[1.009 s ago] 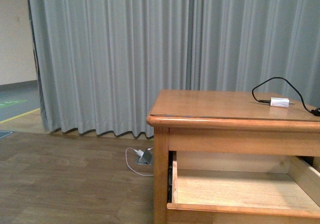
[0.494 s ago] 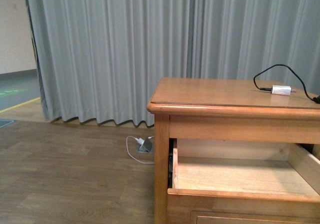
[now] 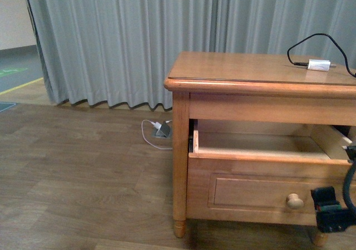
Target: Place pink marker in drawer with both arms
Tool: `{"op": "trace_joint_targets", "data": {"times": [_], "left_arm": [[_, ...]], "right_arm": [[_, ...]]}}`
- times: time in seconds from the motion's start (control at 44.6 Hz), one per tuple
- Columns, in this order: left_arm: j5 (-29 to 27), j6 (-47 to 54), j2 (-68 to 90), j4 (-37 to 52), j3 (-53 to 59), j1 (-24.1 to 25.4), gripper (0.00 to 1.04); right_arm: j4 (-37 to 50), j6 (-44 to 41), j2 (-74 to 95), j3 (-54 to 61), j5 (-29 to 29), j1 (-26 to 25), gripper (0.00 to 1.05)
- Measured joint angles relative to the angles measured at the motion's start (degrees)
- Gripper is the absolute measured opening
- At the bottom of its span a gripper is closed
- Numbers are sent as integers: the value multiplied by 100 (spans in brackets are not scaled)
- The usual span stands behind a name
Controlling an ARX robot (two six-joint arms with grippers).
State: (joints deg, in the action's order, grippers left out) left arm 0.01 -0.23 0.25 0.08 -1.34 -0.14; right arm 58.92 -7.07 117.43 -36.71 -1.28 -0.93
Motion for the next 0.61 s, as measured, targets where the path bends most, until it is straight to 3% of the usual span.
{"op": "trace_joint_targets", "data": {"times": [0.269, 0.606], "left_arm": [[0, 0, 0, 0, 0, 0, 99], [0, 0, 0, 0, 0, 0, 99]], "right_arm": [[-280, 326, 1084, -1731, 595, 319, 96], [-903, 463, 1711, -3338, 828, 369, 96]]}}
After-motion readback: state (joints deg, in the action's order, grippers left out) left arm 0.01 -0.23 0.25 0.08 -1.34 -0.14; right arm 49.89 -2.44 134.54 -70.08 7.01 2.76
